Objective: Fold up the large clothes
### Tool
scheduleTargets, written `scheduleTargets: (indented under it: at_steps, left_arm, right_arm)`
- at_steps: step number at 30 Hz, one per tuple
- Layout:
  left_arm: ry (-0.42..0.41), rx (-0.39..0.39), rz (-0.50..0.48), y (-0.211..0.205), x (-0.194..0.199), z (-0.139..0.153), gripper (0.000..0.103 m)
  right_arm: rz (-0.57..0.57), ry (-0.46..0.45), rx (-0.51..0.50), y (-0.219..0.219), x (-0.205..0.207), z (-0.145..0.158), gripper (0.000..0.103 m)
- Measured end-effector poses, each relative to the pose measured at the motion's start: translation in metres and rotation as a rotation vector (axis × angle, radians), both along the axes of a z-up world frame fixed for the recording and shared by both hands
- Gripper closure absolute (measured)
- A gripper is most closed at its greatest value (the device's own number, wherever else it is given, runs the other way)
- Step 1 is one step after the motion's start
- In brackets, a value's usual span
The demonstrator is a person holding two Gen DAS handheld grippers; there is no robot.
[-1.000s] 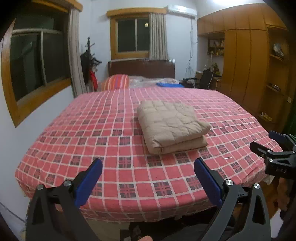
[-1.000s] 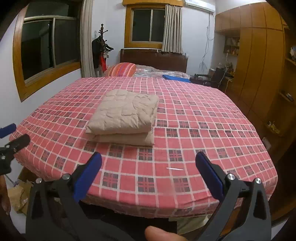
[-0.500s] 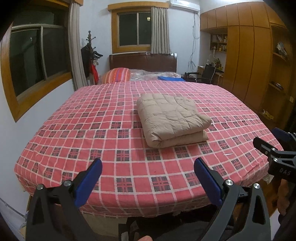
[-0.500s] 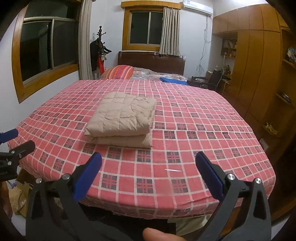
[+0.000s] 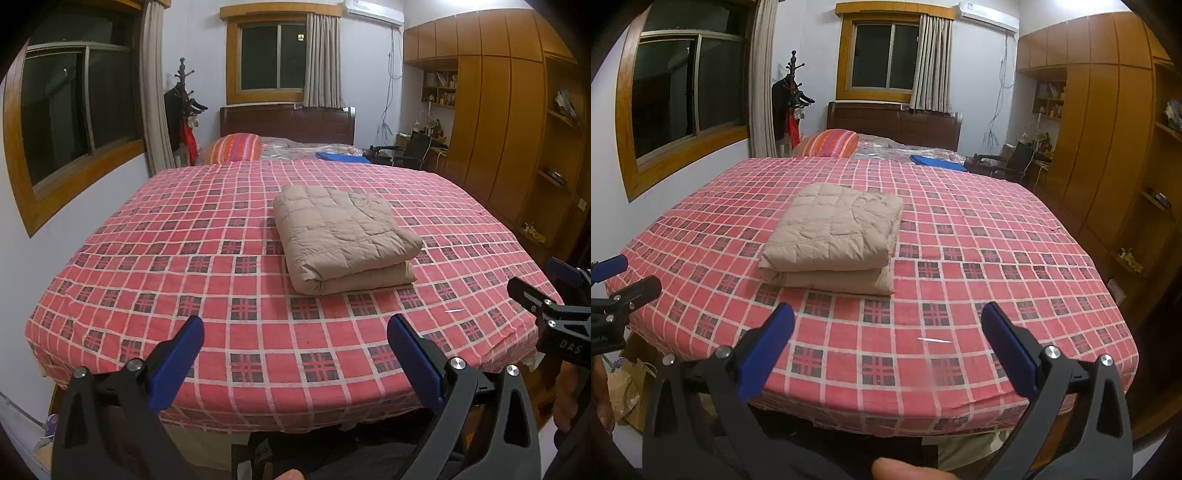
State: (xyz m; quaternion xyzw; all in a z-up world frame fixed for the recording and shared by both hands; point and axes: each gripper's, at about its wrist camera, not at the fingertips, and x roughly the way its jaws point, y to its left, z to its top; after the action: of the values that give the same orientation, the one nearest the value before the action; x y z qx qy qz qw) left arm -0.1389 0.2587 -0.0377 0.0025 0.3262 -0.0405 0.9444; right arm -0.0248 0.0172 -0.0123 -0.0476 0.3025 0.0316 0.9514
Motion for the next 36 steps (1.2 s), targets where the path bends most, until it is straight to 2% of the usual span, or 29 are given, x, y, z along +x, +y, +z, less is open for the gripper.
scheduleTargets:
  at_steps: [36]
  left_arm:
    - [-0.005, 0.001, 0.002, -0.0028, -0.0001, -0.0007, 0.004]
  right_arm:
    - [0.011, 0.003, 0.001, 0.0000, -0.0004, 0.0015, 0.003]
